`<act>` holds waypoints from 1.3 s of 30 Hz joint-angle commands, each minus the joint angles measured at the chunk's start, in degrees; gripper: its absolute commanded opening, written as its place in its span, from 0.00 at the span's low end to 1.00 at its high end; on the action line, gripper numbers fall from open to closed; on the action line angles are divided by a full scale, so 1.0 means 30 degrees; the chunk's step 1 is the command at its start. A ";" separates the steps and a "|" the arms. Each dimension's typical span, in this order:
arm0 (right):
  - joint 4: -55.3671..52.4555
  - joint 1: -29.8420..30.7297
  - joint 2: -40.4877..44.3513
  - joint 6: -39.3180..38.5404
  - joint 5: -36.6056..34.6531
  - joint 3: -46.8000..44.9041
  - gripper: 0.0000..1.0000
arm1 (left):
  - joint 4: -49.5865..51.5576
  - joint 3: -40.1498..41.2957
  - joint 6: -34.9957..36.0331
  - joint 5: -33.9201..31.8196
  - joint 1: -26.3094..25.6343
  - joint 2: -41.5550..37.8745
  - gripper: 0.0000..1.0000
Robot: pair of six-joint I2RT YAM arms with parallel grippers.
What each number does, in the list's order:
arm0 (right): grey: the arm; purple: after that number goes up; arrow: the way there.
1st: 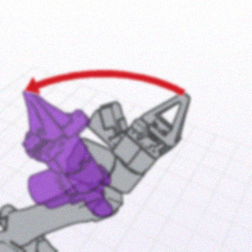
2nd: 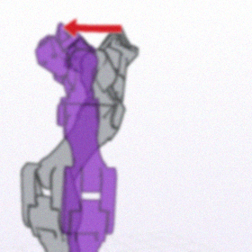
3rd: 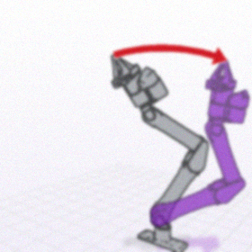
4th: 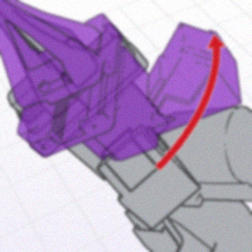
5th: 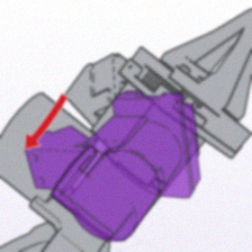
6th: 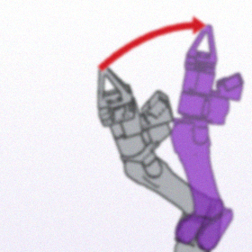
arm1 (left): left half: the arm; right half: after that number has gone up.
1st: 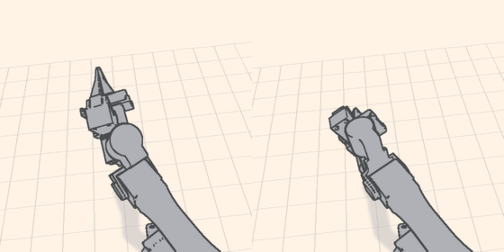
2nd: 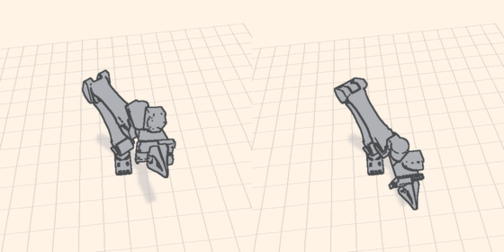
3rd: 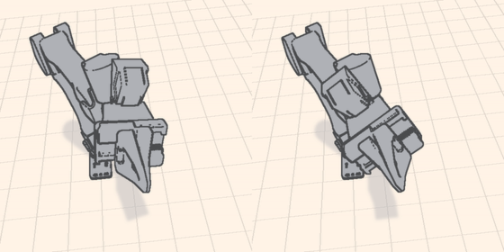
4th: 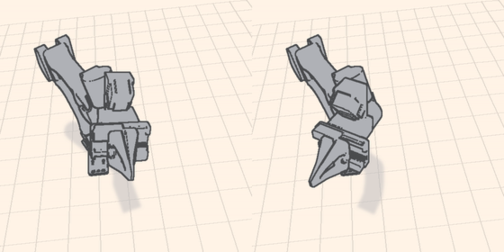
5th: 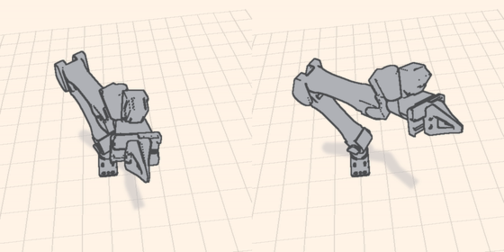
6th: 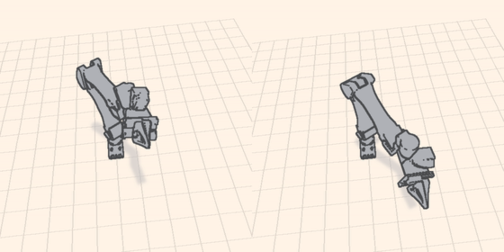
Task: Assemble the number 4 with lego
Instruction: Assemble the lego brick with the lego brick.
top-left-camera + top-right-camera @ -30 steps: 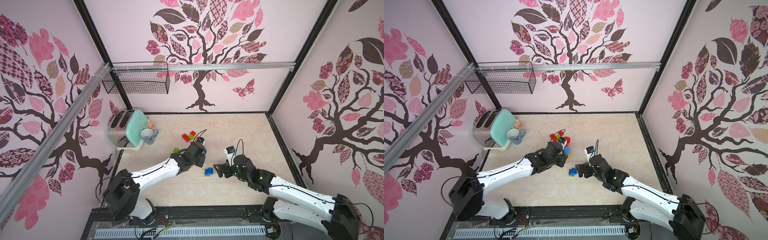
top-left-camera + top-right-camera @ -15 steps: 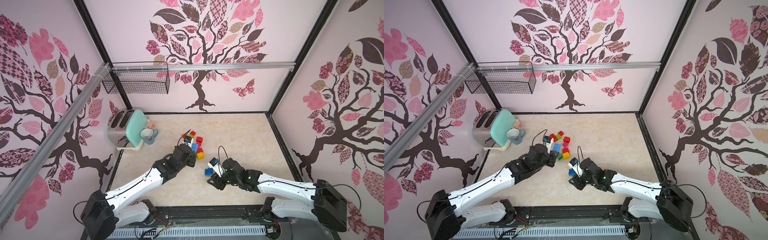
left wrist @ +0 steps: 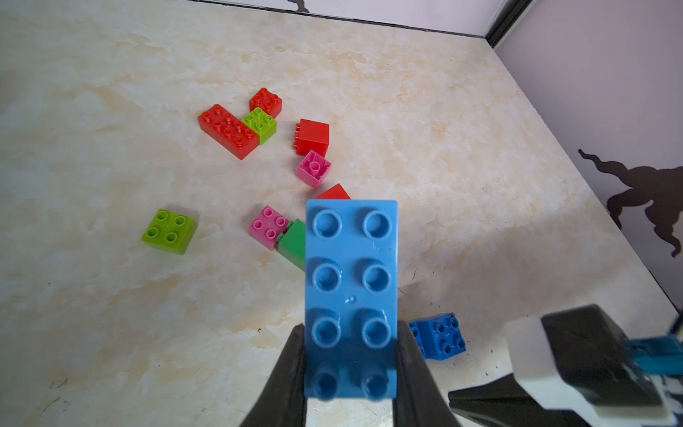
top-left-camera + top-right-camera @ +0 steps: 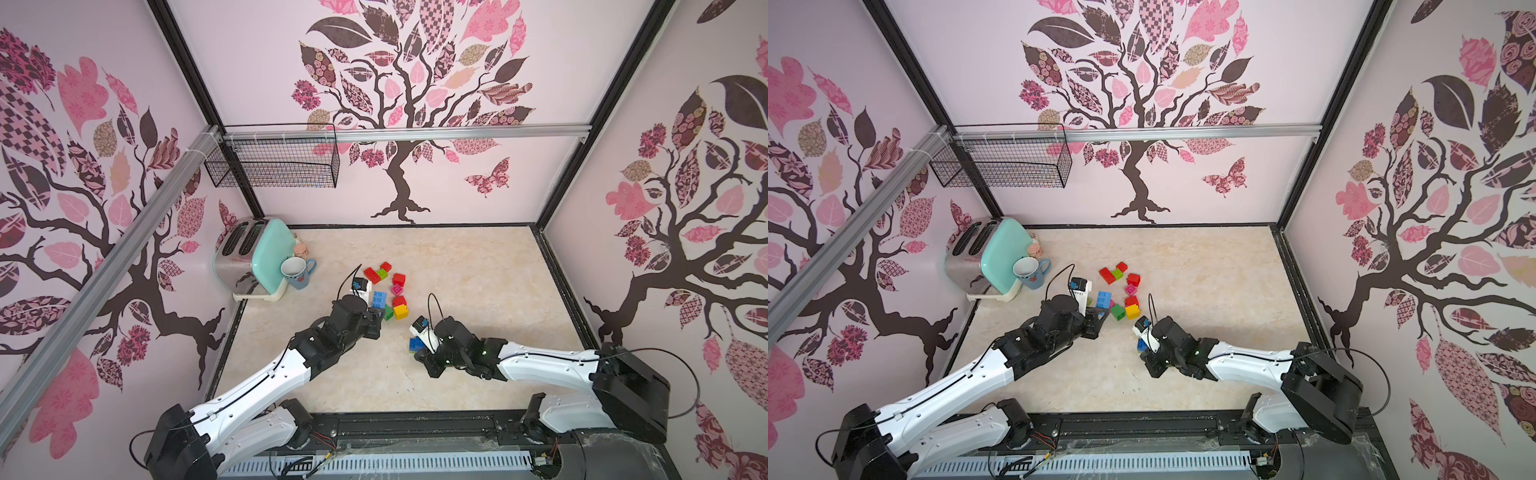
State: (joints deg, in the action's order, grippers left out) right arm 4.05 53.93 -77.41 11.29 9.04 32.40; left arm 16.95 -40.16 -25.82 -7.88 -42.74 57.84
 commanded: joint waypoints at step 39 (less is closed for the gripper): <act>-0.2948 -0.0568 0.3829 0.1274 -0.2255 0.0087 0.00 | -0.1913 0.2088 0.9453 0.5335 -0.2042 0.3332 0.00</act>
State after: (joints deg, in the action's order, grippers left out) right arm -2.13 53.67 -69.34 12.67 0.34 32.18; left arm 12.27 -32.91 -2.44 6.74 -48.62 67.99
